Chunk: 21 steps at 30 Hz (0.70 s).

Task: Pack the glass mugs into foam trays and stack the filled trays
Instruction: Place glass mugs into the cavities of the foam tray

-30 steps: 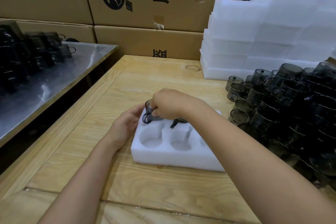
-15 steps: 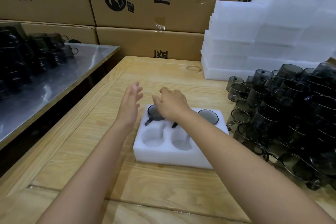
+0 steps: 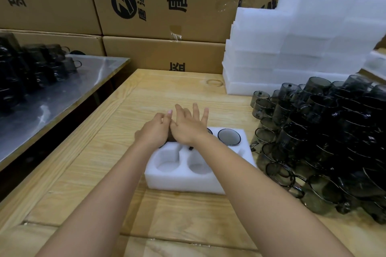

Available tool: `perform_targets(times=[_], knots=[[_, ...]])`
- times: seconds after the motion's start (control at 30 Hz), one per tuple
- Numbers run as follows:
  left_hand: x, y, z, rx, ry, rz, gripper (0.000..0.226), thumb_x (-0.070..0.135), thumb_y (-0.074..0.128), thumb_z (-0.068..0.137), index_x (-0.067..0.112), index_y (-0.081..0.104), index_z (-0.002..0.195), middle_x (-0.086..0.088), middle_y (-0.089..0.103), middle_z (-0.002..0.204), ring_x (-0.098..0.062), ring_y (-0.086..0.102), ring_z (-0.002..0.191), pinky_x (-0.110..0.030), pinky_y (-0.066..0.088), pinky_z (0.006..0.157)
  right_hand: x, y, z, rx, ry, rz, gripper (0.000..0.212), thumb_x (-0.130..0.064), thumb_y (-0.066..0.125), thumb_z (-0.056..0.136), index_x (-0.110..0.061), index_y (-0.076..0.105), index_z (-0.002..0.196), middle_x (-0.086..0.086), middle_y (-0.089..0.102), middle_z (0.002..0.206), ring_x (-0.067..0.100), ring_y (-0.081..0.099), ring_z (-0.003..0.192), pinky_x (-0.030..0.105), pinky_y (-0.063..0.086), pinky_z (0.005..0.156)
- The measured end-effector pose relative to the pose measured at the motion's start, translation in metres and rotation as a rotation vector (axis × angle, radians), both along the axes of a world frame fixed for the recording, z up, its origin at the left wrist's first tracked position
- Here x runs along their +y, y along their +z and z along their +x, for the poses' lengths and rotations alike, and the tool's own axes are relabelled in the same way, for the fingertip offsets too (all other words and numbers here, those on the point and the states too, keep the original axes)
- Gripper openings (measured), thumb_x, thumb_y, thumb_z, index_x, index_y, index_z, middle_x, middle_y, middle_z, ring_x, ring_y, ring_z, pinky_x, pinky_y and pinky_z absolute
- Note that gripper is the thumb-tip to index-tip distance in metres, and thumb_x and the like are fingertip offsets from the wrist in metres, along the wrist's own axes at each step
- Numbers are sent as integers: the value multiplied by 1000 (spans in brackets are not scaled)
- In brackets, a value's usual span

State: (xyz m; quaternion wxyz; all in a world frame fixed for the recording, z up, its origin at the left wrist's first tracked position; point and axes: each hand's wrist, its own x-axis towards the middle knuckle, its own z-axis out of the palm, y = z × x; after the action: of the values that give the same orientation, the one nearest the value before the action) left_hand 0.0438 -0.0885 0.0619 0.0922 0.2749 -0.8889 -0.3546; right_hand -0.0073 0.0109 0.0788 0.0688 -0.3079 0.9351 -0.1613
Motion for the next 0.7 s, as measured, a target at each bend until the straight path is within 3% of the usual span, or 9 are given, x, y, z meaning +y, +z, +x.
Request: perform_targets(times=[0.07, 0.13, 0.23, 0.33, 0.4, 0.5, 0.6, 0.7], knots=[[5, 7, 5, -40, 46, -192, 57, 56, 19, 98, 19, 46, 131, -10, 62, 121, -31, 54, 114, -47, 36, 101, 15, 7, 8, -89, 32, -326, 53, -35, 27, 101, -16, 17, 149, 7, 23, 155, 24, -7, 145, 42, -9, 116], [9, 13, 11, -50, 50, -301, 53, 54, 26, 99, 19, 43, 135, -8, 60, 126, -30, 53, 117, -46, 35, 101, 35, 17, 21, -71, 56, -503, 43, -27, 34, 101, -12, 36, 141, 5, 35, 148, 18, 9, 141, 33, 5, 116], [21, 15, 20, -59, -46, -179, 57, 52, 40, 93, 21, 37, 141, -9, 51, 136, -31, 50, 122, -47, 39, 101, 73, 28, 54, 32, 108, -532, 35, -25, 42, 99, -15, 50, 131, -1, 49, 135, 17, 26, 133, 28, 19, 111], [37, 8, 24, -112, -120, -124, 66, 55, 46, 90, 25, 29, 146, -12, 26, 151, -35, 40, 130, -44, 37, 103, 118, 38, 92, 87, 185, -507, 34, -31, 43, 98, -21, 50, 131, -10, 50, 132, 7, 28, 130, 19, 16, 109], [41, 7, 21, -110, -94, -137, 68, 59, 47, 89, 27, 28, 146, -11, 22, 151, -35, 38, 131, -42, 36, 102, 152, 44, 110, 189, 163, -453, 36, -36, 39, 97, -25, 52, 128, -13, 50, 133, 8, 31, 131, 25, 18, 112], [41, 7, 14, -80, -78, -105, 68, 59, 51, 87, 26, 32, 144, -9, 29, 147, -33, 40, 129, -42, 37, 102, 205, 59, 114, 447, -43, -430, 36, -33, 43, 93, -17, 61, 120, -4, 58, 125, 16, 46, 124, 43, 30, 110], [39, 5, 11, -56, -72, -91, 68, 59, 54, 85, 27, 35, 142, -9, 31, 146, -32, 42, 128, -41, 38, 101, 258, 79, 97, 676, -320, -384, 34, -27, 49, 89, -11, 63, 117, 7, 64, 115, 23, 51, 112, 39, 34, 100], [38, 3, 12, -41, -68, -107, 68, 60, 54, 84, 28, 37, 141, -9, 31, 147, -31, 43, 128, -41, 38, 102, 300, 91, 67, 666, -601, -192, 37, -29, 53, 93, -11, 58, 125, 17, 59, 120, 41, 48, 114, 49, 35, 96]])
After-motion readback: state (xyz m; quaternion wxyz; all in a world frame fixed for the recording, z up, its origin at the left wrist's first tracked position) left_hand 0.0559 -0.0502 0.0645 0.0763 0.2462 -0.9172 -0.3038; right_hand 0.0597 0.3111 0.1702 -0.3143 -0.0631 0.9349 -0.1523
